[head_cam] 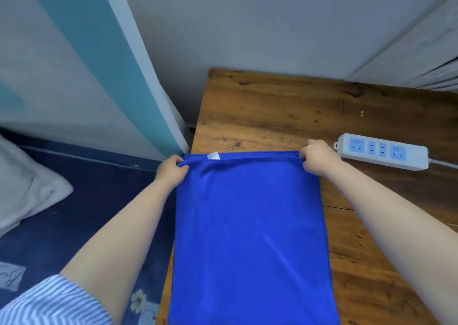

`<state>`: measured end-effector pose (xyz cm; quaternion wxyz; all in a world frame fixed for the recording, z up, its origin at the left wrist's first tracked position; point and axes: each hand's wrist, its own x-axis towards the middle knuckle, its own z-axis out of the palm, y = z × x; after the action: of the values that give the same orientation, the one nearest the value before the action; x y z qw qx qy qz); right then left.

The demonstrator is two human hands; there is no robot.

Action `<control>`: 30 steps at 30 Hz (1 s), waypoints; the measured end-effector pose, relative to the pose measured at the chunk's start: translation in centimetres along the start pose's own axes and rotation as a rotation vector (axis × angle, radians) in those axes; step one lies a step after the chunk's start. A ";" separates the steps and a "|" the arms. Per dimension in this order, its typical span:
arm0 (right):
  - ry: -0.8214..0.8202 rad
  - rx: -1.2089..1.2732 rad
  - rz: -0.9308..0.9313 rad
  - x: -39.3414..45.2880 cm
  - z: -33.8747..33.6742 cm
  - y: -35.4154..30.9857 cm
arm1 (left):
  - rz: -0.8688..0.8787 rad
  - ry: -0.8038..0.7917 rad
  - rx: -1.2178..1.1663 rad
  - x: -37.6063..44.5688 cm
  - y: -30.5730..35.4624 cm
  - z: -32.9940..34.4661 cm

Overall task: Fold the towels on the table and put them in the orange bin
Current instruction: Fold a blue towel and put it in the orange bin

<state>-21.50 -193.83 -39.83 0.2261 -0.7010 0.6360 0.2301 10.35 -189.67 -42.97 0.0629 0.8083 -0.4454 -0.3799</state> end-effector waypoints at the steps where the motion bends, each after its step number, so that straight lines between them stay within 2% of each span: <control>1: -0.015 0.022 -0.021 0.2 0.2 0.3 | -0.014 -0.025 -0.067 0.2 0.0 0.2; 4: -0.053 0.052 -0.088 1.1 0.3 0.8 | -0.050 -0.085 -0.228 0.7 -0.1 -0.1; 9: -0.096 0.020 -0.111 1.8 -0.9 1.2 | -0.032 -0.095 -0.280 1.0 0.3 -0.1; 17: -0.087 0.093 -0.093 1.0 -2.3 1.9 | 0.141 0.057 -0.117 0.8 0.8 -0.3; 21: -0.108 0.093 -0.097 0.0 -2.6 2.2 | 0.249 0.071 -0.086 0.4 0.7 -1.2; 24: -0.101 0.121 -0.083 -1.0 -2.8 2.8 | 0.252 0.070 -0.117 -0.2 0.5 -2.1; 27: -0.058 0.148 -0.083 -2.5 -3.4 3.4 | 0.268 0.029 -0.149 -1.2 0.9 -3.2; 30: 0.002 0.143 -0.089 -4.5 -4.2 3.5 | 0.312 -0.089 -0.068 -2.3 1.3 -4.6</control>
<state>-25.20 -193.16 -33.81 0.2848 -0.7109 0.6194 0.1732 11.85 -189.77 -37.88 0.1286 0.7092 -0.5546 -0.4159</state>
